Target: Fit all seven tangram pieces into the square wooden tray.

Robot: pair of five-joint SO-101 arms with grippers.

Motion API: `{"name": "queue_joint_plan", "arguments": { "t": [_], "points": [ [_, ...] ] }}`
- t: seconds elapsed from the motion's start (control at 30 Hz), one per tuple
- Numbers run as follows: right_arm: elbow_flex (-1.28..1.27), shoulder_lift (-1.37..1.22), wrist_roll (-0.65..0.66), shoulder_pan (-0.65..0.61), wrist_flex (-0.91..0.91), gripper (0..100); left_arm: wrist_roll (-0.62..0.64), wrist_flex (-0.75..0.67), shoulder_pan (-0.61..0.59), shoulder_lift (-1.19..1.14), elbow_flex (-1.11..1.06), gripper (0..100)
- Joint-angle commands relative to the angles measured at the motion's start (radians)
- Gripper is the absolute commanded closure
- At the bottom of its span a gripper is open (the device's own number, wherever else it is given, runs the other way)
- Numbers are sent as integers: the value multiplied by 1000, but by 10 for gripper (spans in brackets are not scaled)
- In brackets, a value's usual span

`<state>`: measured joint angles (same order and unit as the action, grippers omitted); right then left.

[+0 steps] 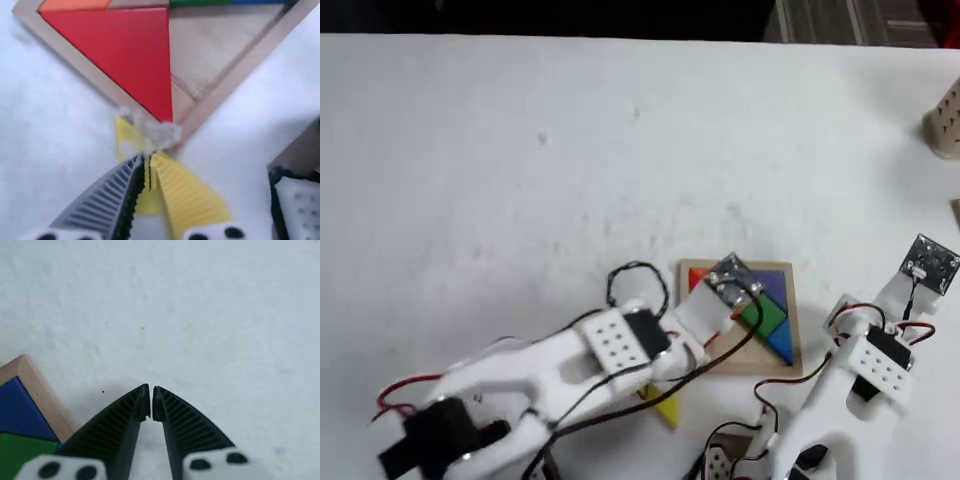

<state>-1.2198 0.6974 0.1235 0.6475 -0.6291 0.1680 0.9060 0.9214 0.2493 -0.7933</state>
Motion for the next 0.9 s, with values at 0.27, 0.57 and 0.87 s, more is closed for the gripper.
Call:
{"name": "queue_joint_plan", "arguments": {
  "t": [0.27, 0.57, 0.87],
  "points": [
    [48, 12, -11, 8, 22, 981, 15, -169, 228, 173, -241, 954],
    [46, 12, -11, 7, 24, 981, 15, -169, 285, 170, -262, 954],
    [34, 13, -6, -13, 25, 981, 17, -25, 110, -73, -97, 954]
  ]
}}
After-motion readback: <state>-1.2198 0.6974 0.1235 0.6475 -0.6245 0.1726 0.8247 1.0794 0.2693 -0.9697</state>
